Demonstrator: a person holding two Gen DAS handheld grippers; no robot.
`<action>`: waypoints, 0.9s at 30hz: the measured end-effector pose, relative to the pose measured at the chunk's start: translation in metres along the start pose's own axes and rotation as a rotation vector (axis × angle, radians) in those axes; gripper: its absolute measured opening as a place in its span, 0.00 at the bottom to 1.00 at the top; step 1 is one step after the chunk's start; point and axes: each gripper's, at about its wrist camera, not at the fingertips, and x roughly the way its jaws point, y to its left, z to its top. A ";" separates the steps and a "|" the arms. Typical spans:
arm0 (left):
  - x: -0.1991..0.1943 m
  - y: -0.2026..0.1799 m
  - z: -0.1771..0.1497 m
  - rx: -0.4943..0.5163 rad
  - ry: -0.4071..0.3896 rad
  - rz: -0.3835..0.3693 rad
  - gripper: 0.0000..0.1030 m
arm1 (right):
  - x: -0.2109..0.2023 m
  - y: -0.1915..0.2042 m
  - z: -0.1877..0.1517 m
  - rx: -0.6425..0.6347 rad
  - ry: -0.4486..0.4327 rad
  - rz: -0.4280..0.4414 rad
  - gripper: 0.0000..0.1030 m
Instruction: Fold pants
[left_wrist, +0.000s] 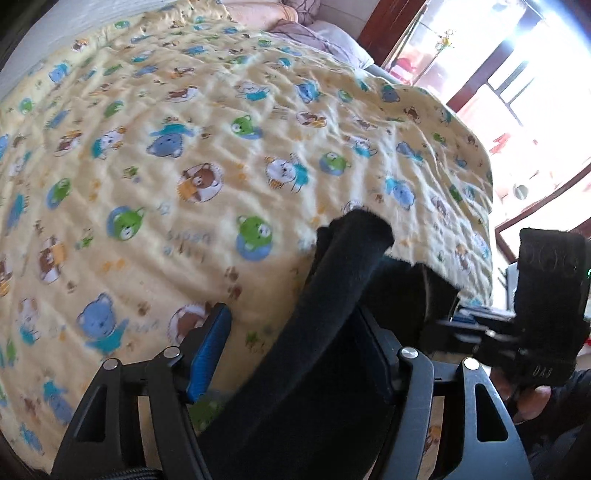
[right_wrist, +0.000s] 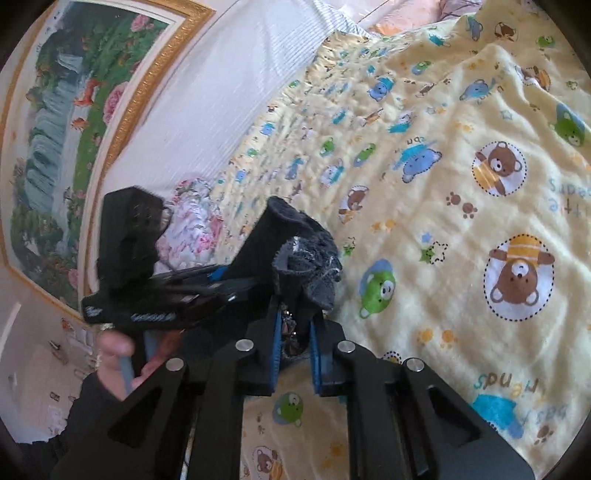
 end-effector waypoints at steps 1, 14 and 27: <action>0.000 0.001 0.000 -0.006 -0.007 -0.023 0.45 | 0.000 0.000 0.000 0.000 0.000 0.004 0.14; -0.087 -0.011 -0.042 -0.046 -0.251 -0.119 0.10 | -0.011 0.057 0.002 -0.120 -0.040 0.198 0.13; -0.178 0.036 -0.155 -0.221 -0.490 -0.105 0.11 | 0.051 0.150 -0.030 -0.216 0.155 0.522 0.13</action>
